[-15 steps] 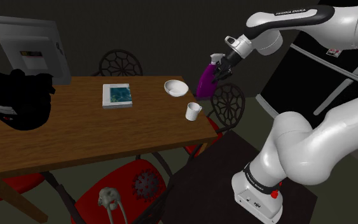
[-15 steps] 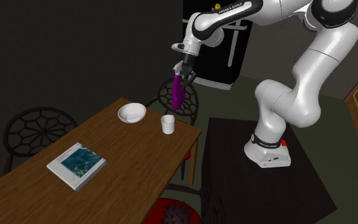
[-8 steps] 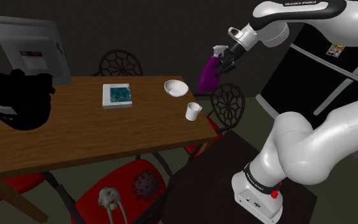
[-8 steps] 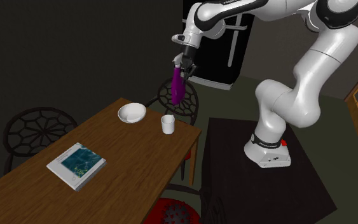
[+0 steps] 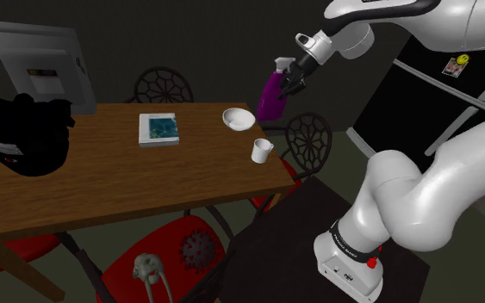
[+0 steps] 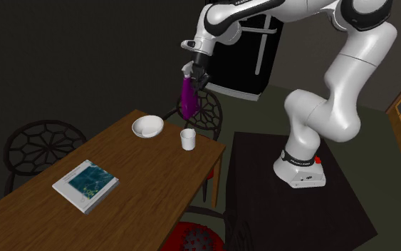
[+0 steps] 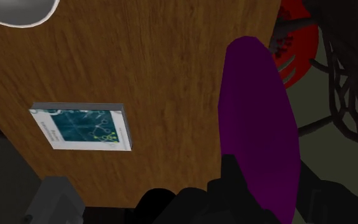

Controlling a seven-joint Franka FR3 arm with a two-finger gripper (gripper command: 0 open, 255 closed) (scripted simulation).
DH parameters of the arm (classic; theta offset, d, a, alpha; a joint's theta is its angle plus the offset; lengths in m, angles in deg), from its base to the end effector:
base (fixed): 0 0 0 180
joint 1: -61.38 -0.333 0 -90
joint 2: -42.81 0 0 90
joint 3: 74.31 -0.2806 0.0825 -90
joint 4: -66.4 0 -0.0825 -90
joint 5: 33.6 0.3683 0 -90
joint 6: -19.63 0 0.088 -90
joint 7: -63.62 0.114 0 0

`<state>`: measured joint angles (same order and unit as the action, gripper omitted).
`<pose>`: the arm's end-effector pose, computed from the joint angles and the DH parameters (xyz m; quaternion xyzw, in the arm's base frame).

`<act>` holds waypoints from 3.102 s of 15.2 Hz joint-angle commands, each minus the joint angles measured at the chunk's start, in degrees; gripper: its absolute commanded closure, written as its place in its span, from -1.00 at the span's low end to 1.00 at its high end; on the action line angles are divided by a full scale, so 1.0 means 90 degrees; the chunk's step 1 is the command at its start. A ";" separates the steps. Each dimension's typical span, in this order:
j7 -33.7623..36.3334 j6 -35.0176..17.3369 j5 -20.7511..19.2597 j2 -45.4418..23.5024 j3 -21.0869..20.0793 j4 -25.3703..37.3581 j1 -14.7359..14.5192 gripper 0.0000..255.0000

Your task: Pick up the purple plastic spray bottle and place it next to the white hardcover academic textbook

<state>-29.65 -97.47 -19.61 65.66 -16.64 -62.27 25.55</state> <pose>0.4435 -0.1766 0.4268 -0.8023 -0.5310 -0.2276 0.1500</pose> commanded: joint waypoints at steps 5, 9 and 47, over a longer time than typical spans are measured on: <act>-0.1075 -0.0218 0.1973 -0.2048 0.1390 0.0682 -0.1621 1.00; -0.2074 0.0532 0.4028 -0.4184 0.1207 0.1451 -0.1199 1.00; -0.0580 0.0664 0.6838 -1.0552 -0.1947 0.8588 0.2393 1.00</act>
<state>-34.74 -91.22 41.78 -28.78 -34.00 14.66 46.91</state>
